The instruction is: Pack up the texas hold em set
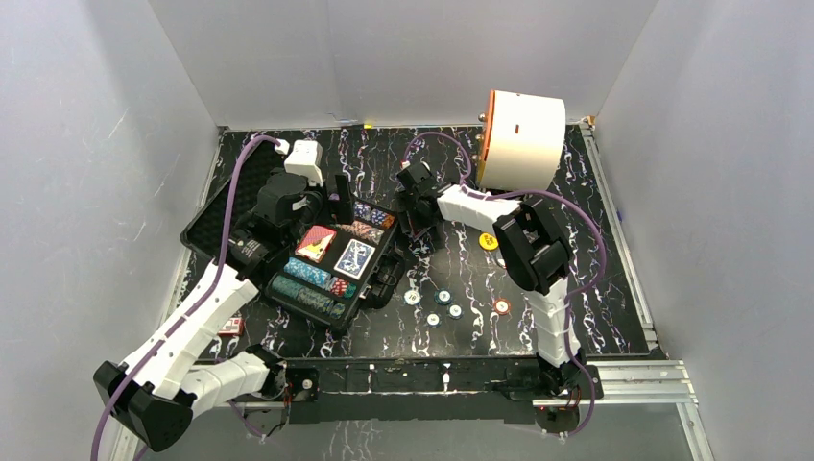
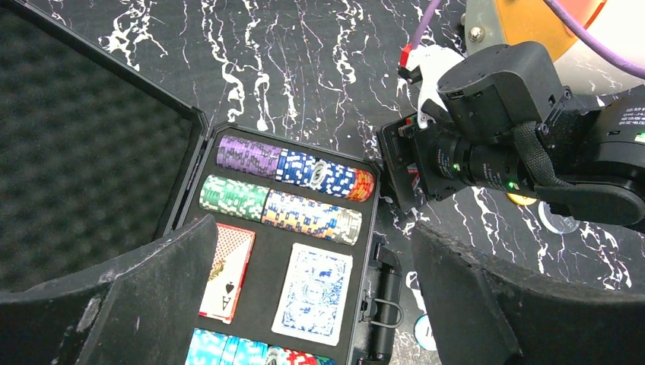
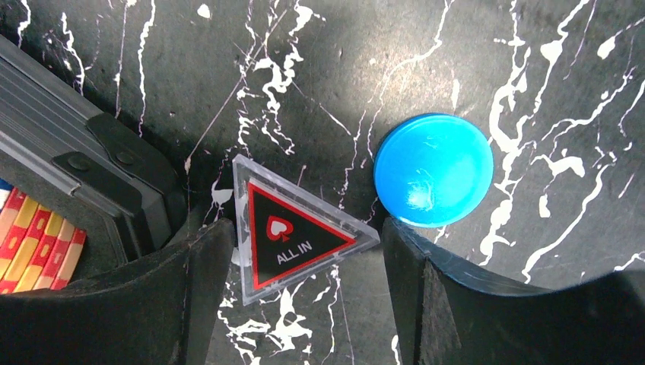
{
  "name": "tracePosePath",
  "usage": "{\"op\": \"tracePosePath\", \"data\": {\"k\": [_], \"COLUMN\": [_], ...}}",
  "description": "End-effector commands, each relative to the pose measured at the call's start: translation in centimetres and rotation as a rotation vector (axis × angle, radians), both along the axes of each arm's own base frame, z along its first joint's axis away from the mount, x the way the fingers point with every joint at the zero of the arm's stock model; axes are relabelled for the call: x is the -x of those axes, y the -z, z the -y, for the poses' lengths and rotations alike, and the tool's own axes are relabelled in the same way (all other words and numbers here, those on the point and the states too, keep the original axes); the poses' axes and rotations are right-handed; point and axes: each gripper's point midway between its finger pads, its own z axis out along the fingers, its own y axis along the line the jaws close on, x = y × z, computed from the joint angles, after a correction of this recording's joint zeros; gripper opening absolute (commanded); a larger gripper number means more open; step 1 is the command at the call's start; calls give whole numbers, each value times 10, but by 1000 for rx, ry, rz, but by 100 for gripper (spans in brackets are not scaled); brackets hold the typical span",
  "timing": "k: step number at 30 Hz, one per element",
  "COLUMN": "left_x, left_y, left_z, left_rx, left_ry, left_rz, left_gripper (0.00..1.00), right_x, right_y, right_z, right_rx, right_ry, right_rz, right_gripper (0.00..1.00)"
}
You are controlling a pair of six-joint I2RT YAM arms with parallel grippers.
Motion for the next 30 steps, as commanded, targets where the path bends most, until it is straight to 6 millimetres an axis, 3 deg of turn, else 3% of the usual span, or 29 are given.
{"op": "tracePosePath", "data": {"k": [1,6,12,21,22,24,26,30], "left_x": [-2,-2,1,1,2,4,6,16], "left_y": [-4,-4,-9,-33,-46,-96,-131,-179], "left_z": [-1,-2,-5,-13,-15,-22,-35,-44], "left_rx": [15,9,9,0,6,44,60,99], "left_ry": [-11,-12,-20,-38,-48,-69,-122,-129], "left_rz": [11,5,18,71,84,177,259,370], "left_gripper": [98,98,98,98,98,98,98,98], "right_x": [18,20,15,22,21,24,30,47], "right_y": [39,36,9,-65,-78,-116,-137,-151], "right_z": [22,27,33,32,27,6,-22,-76], "right_rx": [113,127,120,-29,-59,-144,-187,-206], "right_ry": [-54,-33,33,127,129,99,40,-113], "right_rz": [-63,-64,-7,72,89,141,171,204], "right_gripper": [80,71,67,64,63,62,63,63]}}
